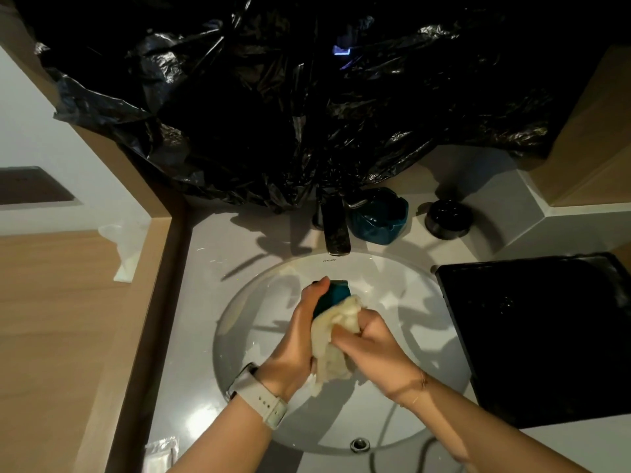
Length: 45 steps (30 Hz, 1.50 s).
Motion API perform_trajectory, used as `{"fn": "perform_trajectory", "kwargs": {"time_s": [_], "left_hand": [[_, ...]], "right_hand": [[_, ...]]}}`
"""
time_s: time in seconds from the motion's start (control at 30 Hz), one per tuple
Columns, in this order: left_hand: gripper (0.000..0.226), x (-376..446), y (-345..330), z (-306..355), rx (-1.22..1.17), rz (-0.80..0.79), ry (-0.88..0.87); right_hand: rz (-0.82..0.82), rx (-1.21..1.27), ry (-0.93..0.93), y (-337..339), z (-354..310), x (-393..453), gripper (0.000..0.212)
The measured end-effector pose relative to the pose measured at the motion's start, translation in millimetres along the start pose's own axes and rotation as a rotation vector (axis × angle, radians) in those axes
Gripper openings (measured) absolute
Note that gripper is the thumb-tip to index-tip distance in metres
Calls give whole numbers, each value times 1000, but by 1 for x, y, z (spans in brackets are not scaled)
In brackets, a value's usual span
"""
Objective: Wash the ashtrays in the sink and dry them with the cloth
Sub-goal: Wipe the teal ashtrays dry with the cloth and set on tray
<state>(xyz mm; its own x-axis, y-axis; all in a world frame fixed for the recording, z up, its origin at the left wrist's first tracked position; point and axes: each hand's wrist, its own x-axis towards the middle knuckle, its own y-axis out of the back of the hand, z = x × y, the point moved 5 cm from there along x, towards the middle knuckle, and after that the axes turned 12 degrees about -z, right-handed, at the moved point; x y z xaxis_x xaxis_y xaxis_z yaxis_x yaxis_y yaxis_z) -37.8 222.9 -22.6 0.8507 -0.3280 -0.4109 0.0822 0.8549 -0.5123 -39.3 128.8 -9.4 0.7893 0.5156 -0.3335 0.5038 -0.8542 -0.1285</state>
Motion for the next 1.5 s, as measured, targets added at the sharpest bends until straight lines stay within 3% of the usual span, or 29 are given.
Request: {"fn": "perform_trajectory", "kwargs": {"time_s": [0.1, 0.2, 0.37, 0.47, 0.53, 0.6, 0.67, 0.77, 0.9, 0.97, 1.07, 1.13, 1.23, 1.33, 1.43, 1.5], "left_hand": [[39, 1, 1, 0, 102, 42, -31], [44, -1, 2, -1, 114, 22, -9], [40, -6, 7, 5, -253, 18, 169], [34, -3, 14, 11, -265, 74, 189], [31, -2, 15, 14, -262, 93, 182], [35, -3, 11, 13, -277, 42, 160], [41, -5, 9, 8, -251, 27, 132], [41, -8, 5, 3, -66, 69, 40], [41, -2, 9, -4, -19, 108, -44], [46, -2, 15, -4, -88, 118, 5], [44, -4, 16, -7, -450, 55, 215], [40, 0, 23, -9, -518, 78, 257], [41, 1, 25, -13, -532, 22, 299], [48, 3, 25, -10, -534, -66, 265], [69, -1, 20, -4, -390, -146, 241], [65, -5, 14, -2, -172, -182, 200]], "right_hand": [[51, 134, -24, 0, 1, 3, 24], [63, 96, -56, -3, -1, 3, 27], [-9, -383, -71, -12, -3, -1, 10], [-89, -685, -30, -13, -8, -1, 47], [-139, -729, -34, -13, -9, -1, 42], [-135, -634, -38, -12, -8, -2, 25], [-77, -380, -34, -14, -12, -6, 5], [63, -23, -59, -13, -11, -6, 18], [163, 59, -30, -10, -4, 0, 32], [137, -34, 0, -13, -3, -2, 31], [21, -519, 133, -15, -1, -4, 19], [-60, -740, 156, -8, 3, -6, 35], [-120, -870, 189, 2, -1, -4, 44], [-49, -773, 131, 6, 0, -2, 54], [125, -347, 122, 7, 2, 1, 53], [236, -107, 107, 5, 4, 3, 49]]}}
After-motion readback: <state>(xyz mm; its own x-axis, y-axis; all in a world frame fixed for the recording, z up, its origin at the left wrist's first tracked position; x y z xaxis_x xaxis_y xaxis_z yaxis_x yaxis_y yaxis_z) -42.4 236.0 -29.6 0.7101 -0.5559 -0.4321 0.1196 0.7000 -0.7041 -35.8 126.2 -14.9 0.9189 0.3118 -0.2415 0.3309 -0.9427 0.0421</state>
